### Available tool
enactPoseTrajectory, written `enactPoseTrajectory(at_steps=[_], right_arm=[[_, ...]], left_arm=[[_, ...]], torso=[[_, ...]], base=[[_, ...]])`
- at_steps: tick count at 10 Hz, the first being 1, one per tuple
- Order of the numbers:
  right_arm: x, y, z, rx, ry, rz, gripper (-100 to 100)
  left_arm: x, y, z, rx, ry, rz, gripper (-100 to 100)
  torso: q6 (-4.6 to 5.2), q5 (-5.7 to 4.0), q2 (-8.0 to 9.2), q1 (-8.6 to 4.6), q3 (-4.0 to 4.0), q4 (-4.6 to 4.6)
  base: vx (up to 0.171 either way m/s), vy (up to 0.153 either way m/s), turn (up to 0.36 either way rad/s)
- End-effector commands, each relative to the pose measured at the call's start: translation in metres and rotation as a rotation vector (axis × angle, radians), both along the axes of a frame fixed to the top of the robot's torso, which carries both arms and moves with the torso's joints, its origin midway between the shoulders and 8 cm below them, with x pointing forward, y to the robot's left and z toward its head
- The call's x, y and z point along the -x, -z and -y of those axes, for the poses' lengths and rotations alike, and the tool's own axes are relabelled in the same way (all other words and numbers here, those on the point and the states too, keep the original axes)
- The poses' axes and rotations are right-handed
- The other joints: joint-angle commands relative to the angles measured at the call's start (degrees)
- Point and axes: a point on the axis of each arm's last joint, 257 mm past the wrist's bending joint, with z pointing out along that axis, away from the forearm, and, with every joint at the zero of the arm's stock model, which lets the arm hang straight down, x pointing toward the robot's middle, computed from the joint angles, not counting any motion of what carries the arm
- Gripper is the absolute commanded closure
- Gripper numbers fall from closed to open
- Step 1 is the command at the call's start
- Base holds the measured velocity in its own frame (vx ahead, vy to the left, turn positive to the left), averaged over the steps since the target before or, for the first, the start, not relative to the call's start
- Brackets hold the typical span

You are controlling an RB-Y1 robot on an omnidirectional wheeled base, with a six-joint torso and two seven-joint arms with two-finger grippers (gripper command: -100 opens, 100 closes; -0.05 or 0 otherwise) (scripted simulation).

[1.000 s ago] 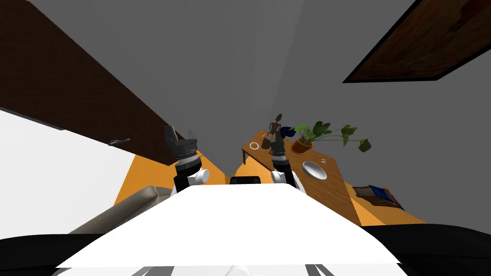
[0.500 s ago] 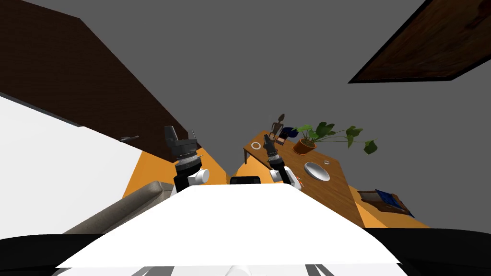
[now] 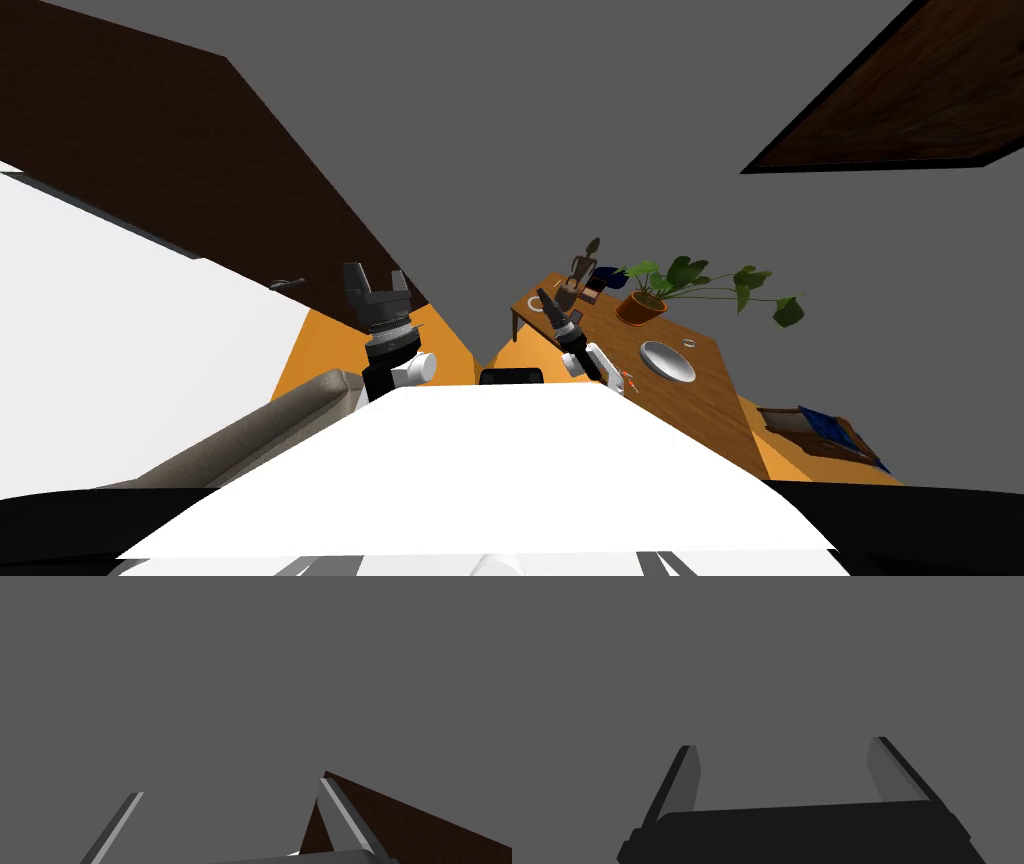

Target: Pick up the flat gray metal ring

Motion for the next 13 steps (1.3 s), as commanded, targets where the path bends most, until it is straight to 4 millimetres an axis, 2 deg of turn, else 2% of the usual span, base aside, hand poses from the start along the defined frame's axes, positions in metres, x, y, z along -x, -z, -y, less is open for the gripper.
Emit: enactPoseTrajectory(at_steps=[1, 2, 3, 4, 5, 7, 8, 9, 10, 13], right_arm=[[-0.003, 0.020, -0.012, 0.082, -0.042, -0.012, -100], [-0.002, 0.023, -0.014, 0.106, -0.042, -0.011, -100], [-0.005, 0.040, -0.021, 0.168, -0.079, -0.020, -100], [-0.004, 0.046, -0.023, 0.197, -0.080, -0.020, -100], [-0.006, 0.064, -0.028, 0.258, -0.115, -0.032, -100], [-0.006, 0.083, -0.034, 0.346, -0.153, -0.035, -100], [-0.006, 0.094, -0.033, 0.377, -0.153, -0.046, -100], [-0.006, 0.096, -0.034, 0.385, -0.154, -0.044, -100], [-0.006, 0.114, -0.035, 0.452, -0.188, -0.056, -100], [-0.005, 0.150, -0.032, 0.572, -0.225, -0.081, -100]], left_arm=[[0.000, 0.000, 0.000, 0.000, 0.000, 0.000, 0], [0.000, 0.000, 0.000, 0.000, 0.000, 0.000, 0], [0.000, 0.000, 0.000, 0.000, 0.000, 0.000, 0], [0.000, 0.000, 0.000, 0.000, 0.000, 0.000, 0], [0.000, 0.000, 0.000, 0.000, 0.000, 0.000, 0], [0.000, 0.000, 0.000, 0.000, 0.000, 0.000, 0], [0.000, 0.000, 0.000, 0.000, 0.000, 0.000, 0], [0.000, 0.000, 0.000, 0.000, 0.000, 0.000, 0], [0.000, 0.000, 0.000, 0.000, 0.000, 0.000, 0], [0.000, 0.000, 0.000, 0.000, 0.000, 0.000, 0]], torso=[[0.00, 0.00, 0.00, 0.00, 0.00, 0.00], [-0.02, 0.00, -0.02, 0.03, -0.01, 0.00], [0.00, 0.01, -0.01, 0.01, -0.01, 0.00], [-0.02, 0.00, -0.02, 0.02, -0.01, 0.00], [0.01, 0.00, -0.01, 0.00, -0.01, 0.00], [0.01, 0.00, -0.03, 0.01, -0.02, -0.01], [-0.01, 0.00, -0.05, 0.01, -0.03, -0.01], [0.01, 0.00, -0.04, 0.00, -0.02, -0.01], [0.02, 0.00, -0.05, -0.02, -0.03, -0.01], [-0.02, 0.00, -0.08, 0.01, -0.05, -0.02]], base=[[-0.012, 0.024, 0.090], [-0.010, 0.019, 0.060], [-0.014, 0.022, 0.121], [-0.008, 0.015, 0.062], [-0.007, 0.020, 0.111], [-0.003, 0.021, 0.087], [0.000, 0.019, 0.077], [0.002, 0.008, 0.000], [0.002, 0.019, 0.150], [0.006, 0.016, 0.097]])
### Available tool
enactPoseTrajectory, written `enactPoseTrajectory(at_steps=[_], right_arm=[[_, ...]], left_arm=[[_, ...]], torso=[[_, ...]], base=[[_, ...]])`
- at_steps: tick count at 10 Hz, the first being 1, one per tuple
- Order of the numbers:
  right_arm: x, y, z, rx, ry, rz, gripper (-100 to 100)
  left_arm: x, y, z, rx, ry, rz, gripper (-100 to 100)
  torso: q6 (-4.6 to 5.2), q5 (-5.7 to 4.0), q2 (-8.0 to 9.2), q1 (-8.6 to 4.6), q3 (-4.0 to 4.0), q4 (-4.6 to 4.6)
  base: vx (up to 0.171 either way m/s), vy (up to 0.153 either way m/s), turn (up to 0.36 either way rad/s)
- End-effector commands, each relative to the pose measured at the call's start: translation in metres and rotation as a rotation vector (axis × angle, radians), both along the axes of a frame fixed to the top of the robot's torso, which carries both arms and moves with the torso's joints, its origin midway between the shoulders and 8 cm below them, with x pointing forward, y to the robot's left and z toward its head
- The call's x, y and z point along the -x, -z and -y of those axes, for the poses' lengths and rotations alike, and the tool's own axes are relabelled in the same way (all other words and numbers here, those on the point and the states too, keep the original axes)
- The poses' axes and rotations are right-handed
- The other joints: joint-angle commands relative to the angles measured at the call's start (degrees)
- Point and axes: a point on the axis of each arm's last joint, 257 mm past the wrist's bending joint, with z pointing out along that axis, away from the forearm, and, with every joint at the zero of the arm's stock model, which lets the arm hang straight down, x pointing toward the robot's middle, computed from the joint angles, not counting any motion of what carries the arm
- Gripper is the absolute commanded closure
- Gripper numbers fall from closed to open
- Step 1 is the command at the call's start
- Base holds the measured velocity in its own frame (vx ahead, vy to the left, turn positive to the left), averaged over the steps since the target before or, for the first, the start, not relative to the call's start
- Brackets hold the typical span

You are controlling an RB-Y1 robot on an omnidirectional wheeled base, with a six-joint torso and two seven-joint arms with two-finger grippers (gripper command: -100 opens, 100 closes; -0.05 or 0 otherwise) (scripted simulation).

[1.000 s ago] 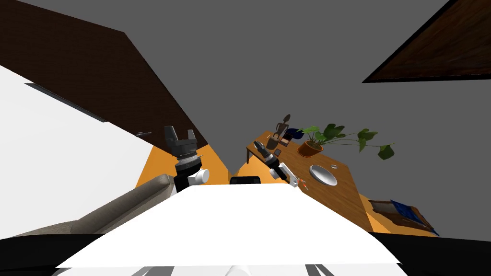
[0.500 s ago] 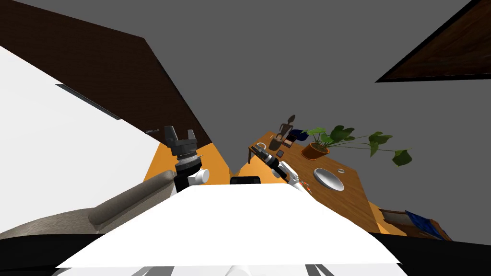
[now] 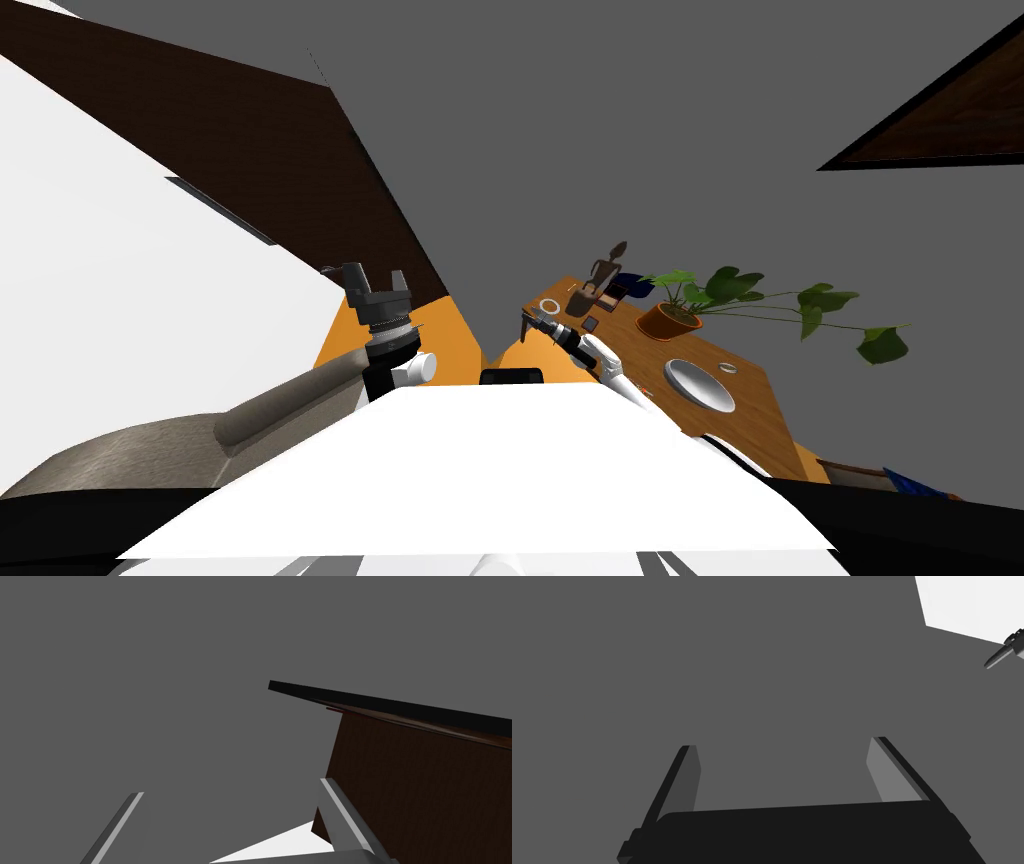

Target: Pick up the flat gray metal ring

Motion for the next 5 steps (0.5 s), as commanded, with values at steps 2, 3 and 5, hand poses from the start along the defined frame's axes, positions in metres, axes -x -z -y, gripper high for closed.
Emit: enactPoseTrajectory(at_steps=[2, 3, 5], right_arm=[[0.003, 0.037, 0.008, 0.114, -0.035, -0.031, -100], [0.004, 0.040, 0.007, 0.128, -0.039, -0.028, -100], [0.007, 0.069, 0.016, 0.222, -0.070, -0.054, -100]], left_arm=[[0.000, 0.000, 0.000, 0.000, 0.000, 0.000, 0], [0.000, 0.000, 0.000, 0.000, 0.000, 0.000, 0], [0.000, 0.000, 0.000, 0.000, 0.000, 0.000, 0]], torso=[[-0.03, 0.00, -0.02, 0.02, -0.01, 0.00], [0.00, 0.00, -0.01, 0.01, -0.01, 0.00], [-0.02, 0.00, 0.00, 0.00, 0.00, 0.00]], base=[[0.011, 0.019, 0.106], [0.003, 0.009, -0.003], [0.011, 0.015, 0.124]])
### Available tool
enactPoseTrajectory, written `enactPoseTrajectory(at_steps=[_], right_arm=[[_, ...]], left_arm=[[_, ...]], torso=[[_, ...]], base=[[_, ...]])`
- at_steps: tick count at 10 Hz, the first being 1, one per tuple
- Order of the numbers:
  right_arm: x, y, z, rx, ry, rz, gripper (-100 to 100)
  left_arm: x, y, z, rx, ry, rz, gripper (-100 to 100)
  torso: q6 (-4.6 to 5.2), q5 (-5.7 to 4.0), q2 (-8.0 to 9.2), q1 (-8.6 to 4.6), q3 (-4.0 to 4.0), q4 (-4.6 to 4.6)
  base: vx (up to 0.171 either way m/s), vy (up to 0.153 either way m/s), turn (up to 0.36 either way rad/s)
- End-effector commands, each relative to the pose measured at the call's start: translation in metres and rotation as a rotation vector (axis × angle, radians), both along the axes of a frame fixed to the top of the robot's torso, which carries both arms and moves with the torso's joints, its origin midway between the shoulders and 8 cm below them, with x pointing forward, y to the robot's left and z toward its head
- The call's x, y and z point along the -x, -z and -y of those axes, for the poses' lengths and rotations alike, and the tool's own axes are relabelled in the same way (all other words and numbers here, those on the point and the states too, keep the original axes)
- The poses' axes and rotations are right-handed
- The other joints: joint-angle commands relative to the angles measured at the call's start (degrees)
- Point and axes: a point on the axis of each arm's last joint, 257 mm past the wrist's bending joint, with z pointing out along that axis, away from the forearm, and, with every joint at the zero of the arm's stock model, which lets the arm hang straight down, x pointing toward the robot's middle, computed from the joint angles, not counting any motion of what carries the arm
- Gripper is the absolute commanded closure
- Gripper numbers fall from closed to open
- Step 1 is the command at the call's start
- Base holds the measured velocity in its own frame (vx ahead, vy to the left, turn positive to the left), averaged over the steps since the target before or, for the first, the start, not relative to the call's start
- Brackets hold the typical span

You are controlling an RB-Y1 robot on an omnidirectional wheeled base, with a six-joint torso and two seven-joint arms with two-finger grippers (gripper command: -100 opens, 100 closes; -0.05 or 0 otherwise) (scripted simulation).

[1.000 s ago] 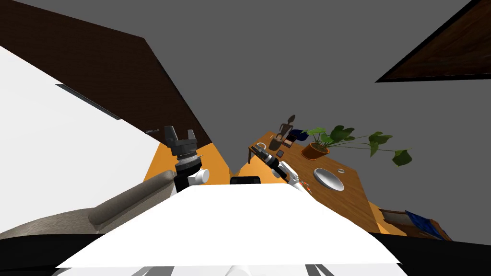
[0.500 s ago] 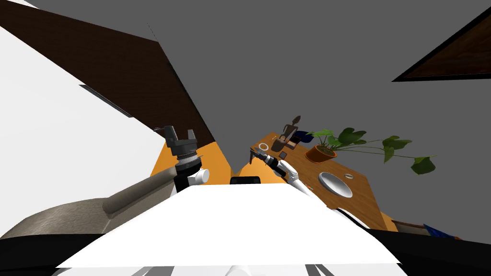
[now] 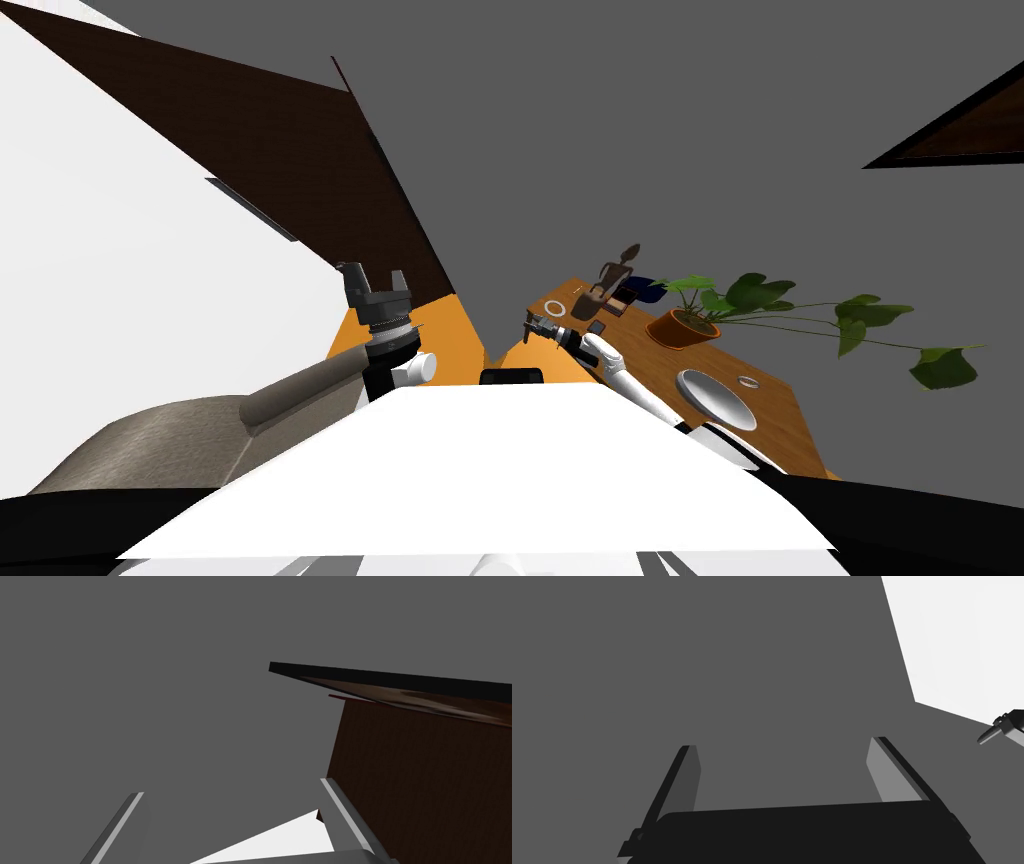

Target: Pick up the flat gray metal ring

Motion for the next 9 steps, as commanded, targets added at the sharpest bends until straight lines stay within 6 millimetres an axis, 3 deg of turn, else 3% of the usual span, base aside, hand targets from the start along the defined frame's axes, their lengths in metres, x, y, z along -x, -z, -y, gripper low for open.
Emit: enactPoseTrajectory(at_steps=[1, 3, 6, 8, 9], right_arm=[[0.001, 0.020, 0.006, 0.073, -0.038, -0.016, -100], [0.005, 0.038, 0.014, 0.123, -0.037, -0.033, -100], [0.011, 0.082, 0.043, 0.266, -0.080, -0.096, -100], [0.015, 0.093, 0.048, 0.309, -0.092, -0.097, -100], [0.019, 0.112, 0.066, 0.371, -0.105, -0.134, -100]], left_arm=[[0.000, 0.000, 0.000, 0.000, 0.000, 0.000, 0], [0.000, 0.000, 0.000, 0.000, 0.000, 0.000, 0], [0.000, 0.000, 0.000, 0.000, 0.000, 0.000, 0], [0.000, 0.000, 0.000, 0.000, 0.000, 0.000, 0], [0.000, 0.000, 0.000, 0.000, 0.000, 0.000, 0]], torso=[[0.00, 0.00, 0.00, 0.00, 0.00, 0.00], [0.01, 0.00, -0.02, -0.01, -0.01, -0.01], [0.02, 0.00, -0.02, -0.01, -0.01, 0.00], [0.01, 0.00, -0.04, -0.01, -0.02, -0.01], [0.02, -0.01, 0.00, -0.03, 0.00, 0.00]], base=[[0.014, 0.020, 0.172], [0.012, 0.009, 0.030], [0.018, 0.015, 0.135], [0.014, 0.006, 0.042], [0.023, 0.009, 0.196]])
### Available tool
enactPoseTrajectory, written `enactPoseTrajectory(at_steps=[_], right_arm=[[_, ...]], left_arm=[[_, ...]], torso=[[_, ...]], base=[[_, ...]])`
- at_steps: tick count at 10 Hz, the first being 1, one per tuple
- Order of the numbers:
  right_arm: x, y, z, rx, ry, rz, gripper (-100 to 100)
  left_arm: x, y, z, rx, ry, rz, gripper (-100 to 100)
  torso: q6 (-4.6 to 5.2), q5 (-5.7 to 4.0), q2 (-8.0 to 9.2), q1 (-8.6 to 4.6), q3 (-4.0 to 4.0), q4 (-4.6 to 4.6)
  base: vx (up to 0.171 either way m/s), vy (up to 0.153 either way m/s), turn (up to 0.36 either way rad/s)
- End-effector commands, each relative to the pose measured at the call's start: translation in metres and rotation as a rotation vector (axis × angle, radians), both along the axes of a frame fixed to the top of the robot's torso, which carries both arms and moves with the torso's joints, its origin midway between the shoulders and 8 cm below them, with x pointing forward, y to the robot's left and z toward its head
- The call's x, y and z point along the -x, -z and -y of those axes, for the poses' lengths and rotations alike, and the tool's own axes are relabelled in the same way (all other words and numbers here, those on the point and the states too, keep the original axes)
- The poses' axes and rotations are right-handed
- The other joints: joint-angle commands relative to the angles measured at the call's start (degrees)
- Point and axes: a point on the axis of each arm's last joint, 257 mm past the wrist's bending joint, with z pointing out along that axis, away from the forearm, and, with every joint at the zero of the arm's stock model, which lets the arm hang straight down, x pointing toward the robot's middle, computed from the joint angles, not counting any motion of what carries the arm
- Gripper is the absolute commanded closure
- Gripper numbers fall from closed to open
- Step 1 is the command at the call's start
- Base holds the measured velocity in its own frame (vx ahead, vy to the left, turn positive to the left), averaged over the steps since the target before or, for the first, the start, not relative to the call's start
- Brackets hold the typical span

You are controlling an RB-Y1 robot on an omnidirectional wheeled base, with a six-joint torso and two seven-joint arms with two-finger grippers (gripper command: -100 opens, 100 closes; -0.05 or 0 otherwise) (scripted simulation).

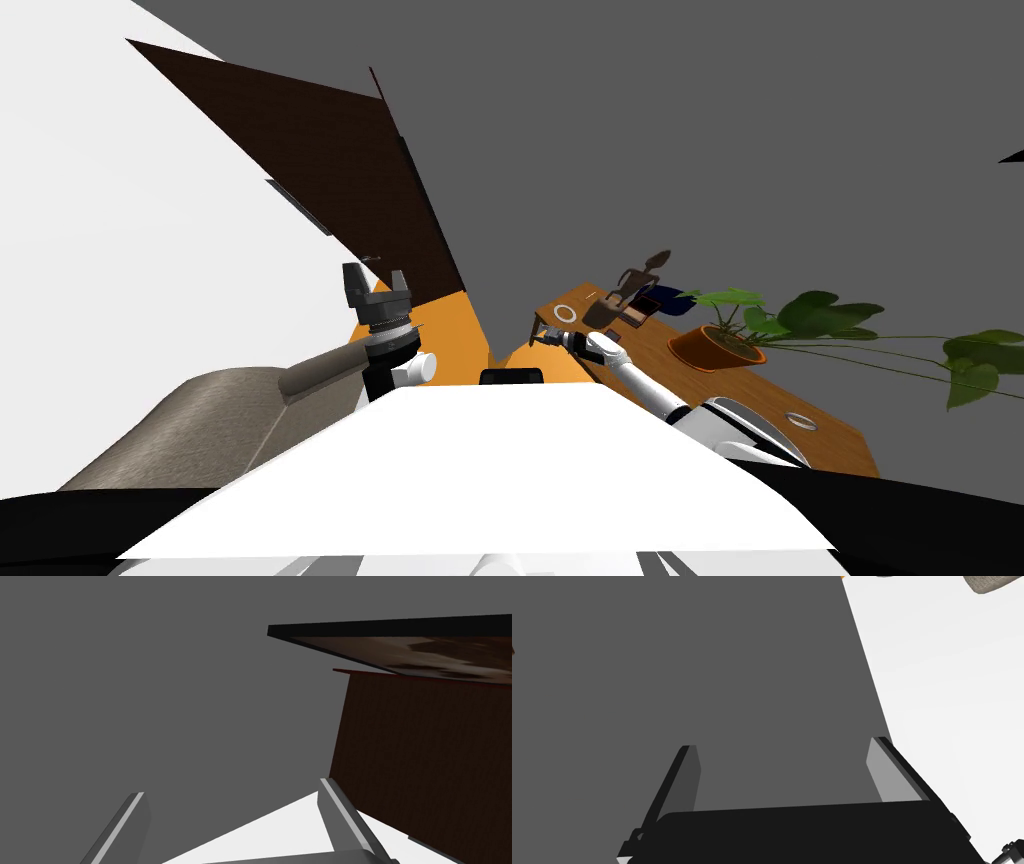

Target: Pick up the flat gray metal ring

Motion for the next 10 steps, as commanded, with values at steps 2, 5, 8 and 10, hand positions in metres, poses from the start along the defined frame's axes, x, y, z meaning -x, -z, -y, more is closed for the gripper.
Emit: enactPoseTrajectory(at_steps=[2, 5, 8, 10], right_arm=[[0.006, 0.024, 0.022, 0.104, -0.037, -0.036, -100], [0.016, 0.053, 0.054, 0.208, -0.047, -0.087, -100], [0.026, 0.074, 0.084, 0.313, -0.072, -0.125, -100], [0.034, 0.089, 0.111, 0.392, -0.083, -0.161, -100]], left_arm=[[0.000, 0.000, 0.000, 0.000, 0.000, 0.000, 0], [0.000, 0.000, 0.000, 0.000, 0.000, 0.000, 0], [0.000, 0.000, 0.000, 0.000, 0.000, 0.000, 0], [0.000, 0.000, 0.000, 0.000, 0.000, 0.000, 0]], torso=[[0.05, 0.00, 0.00, -0.01, 0.00, -0.01], [0.06, 0.00, 0.04, -0.01, 0.01, 0.00], [0.02, 0.00, -0.05, -0.01, -0.03, -0.01], [0.02, 0.00, -0.06, -0.02, -0.04, -0.01]], base=[[0.027, 0.007, 0.110], [0.019, 0.005, 0.089], [0.031, 0.003, 0.110], [0.036, -0.003, 0.113]])
